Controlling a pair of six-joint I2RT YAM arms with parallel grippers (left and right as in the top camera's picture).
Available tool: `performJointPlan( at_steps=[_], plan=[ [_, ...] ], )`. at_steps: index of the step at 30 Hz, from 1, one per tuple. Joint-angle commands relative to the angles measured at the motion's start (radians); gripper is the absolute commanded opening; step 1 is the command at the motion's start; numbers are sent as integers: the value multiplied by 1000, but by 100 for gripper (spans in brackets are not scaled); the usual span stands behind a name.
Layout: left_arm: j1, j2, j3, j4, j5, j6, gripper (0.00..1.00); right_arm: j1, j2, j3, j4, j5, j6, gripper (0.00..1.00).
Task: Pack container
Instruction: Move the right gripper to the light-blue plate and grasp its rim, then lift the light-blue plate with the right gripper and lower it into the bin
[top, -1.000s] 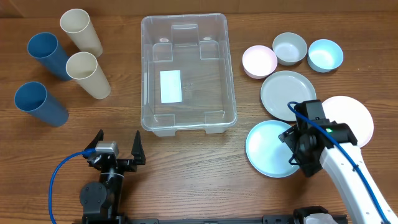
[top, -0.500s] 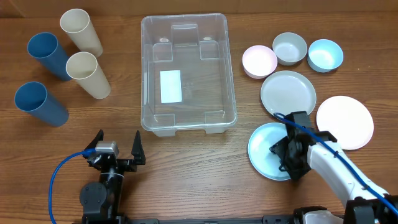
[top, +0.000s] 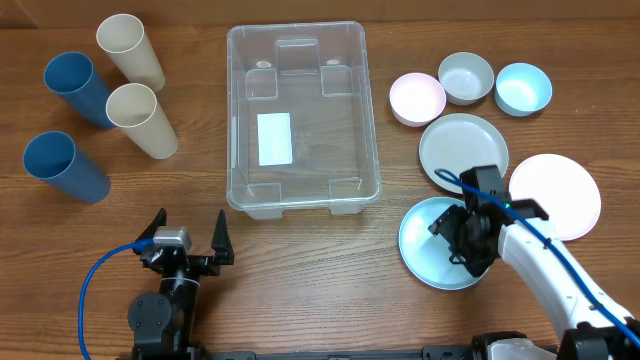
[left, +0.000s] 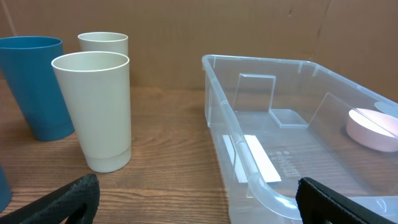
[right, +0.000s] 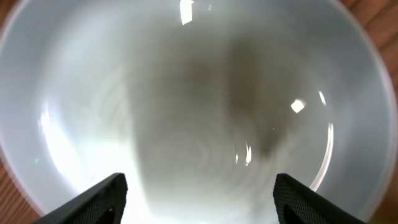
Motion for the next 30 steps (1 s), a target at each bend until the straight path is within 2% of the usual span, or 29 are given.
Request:
performJointPlan(
  at_steps=[1,6,10,13,17,22,30],
  plan=[
    [8,-8,-3,-2,11,23,100,3,-24,107,-20,-9,-99,78],
    [8,-8,-3,-2,11,23,100,2,-24,135,-23,129,-100,83],
    [8,-8,-3,-2,11,23,100,2,-26,135,-215,136,83,82],
    [8,-8,-3,-2,11,23,100,2,-32,135,-306,97,111,82],
    [8,-8,-3,-2,11,23,100,3,-32,97,-284,60,135,82],
    [8,-8,-3,-2,11,23,100,3,-31,-53,-141,-48,156,80],
    [8,-8,-3,-2,11,23,100,3,-32,-76,-163,-72,141,77]
  ],
)
